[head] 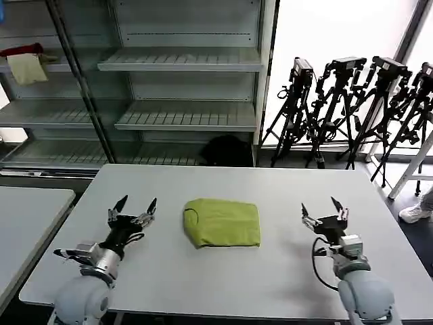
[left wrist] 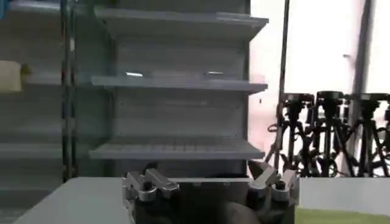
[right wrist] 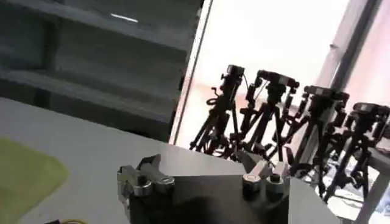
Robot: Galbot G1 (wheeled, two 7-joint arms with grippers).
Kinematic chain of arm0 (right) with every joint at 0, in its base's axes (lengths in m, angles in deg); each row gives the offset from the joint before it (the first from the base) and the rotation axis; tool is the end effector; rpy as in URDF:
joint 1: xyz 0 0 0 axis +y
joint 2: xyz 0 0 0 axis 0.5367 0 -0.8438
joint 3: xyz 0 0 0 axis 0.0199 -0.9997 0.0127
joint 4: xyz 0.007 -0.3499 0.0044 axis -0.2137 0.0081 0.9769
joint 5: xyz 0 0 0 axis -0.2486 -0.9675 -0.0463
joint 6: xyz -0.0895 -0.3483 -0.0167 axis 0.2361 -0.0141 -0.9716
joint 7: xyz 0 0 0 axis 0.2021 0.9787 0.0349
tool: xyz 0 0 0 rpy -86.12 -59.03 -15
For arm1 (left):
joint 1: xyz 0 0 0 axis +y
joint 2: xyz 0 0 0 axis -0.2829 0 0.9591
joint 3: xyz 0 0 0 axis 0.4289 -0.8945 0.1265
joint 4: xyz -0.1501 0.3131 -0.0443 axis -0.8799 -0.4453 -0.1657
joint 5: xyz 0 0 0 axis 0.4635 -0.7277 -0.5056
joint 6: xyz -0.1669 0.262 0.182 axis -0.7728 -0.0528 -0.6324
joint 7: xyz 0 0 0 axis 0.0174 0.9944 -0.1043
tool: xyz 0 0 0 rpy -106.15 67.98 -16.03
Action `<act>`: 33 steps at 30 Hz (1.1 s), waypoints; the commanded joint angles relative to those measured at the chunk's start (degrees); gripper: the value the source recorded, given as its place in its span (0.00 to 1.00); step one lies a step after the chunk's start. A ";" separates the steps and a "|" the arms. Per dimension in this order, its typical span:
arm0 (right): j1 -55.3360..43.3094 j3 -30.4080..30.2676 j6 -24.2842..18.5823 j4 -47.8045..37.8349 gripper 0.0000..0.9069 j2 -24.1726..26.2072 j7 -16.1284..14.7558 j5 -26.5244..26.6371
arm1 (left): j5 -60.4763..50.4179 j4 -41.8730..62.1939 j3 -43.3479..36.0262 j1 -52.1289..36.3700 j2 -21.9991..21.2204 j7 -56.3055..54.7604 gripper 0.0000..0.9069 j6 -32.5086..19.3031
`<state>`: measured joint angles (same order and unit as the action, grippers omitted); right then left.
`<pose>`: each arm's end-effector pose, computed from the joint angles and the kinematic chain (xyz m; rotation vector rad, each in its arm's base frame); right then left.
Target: Fold and organize the clothes.
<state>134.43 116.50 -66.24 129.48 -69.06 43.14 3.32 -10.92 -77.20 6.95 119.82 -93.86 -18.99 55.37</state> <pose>0.2831 -0.1035 -0.2459 -0.0010 -2.9643 0.4055 0.2753 0.0848 -0.2469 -0.2129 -3.0770 0.0522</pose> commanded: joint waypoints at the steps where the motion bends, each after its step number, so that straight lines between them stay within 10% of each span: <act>1: 4.40 10.61 -6.18 -5.94 1.00 7.84 -3.17 9.89 | 4.00 7.08 7.16 -0.71 3.19 3.02 1.00 -4.59; 33: 8.12 11.11 -1.77 1.86 1.00 -1.48 -4.10 6.37 | 0.07 6.69 8.48 -2.31 -3.15 4.98 1.00 -3.63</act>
<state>141.61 126.86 -68.60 127.85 -68.16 39.37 10.45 -9.86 -70.96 14.33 117.63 -95.64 -14.17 51.98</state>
